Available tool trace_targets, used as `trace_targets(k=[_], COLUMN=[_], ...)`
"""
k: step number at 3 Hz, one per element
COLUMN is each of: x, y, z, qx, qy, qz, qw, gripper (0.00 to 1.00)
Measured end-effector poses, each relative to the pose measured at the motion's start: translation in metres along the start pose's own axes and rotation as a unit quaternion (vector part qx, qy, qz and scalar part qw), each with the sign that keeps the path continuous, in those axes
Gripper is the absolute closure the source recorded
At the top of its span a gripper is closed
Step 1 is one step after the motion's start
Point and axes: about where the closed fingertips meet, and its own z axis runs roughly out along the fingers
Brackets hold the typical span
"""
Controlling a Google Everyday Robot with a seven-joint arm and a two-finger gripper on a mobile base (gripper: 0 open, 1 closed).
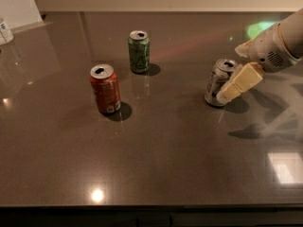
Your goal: Move 7up can near coke can
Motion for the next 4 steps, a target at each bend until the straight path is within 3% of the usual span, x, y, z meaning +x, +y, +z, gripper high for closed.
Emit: trace_targets(k=[1, 3, 4], x=[0.001, -0.003, -0.023], y=[0.0, 0.003, 0.016], z=[0.008, 0.008, 0.008], qx=[-0.005, -0.011, -0.035], qy=[-0.007, -0.018, -0.031], qz=[0.002, 0.001, -0.016], qw=[1.0, 0.9998, 0.9988], gripper=[0.17, 0.63, 0.87])
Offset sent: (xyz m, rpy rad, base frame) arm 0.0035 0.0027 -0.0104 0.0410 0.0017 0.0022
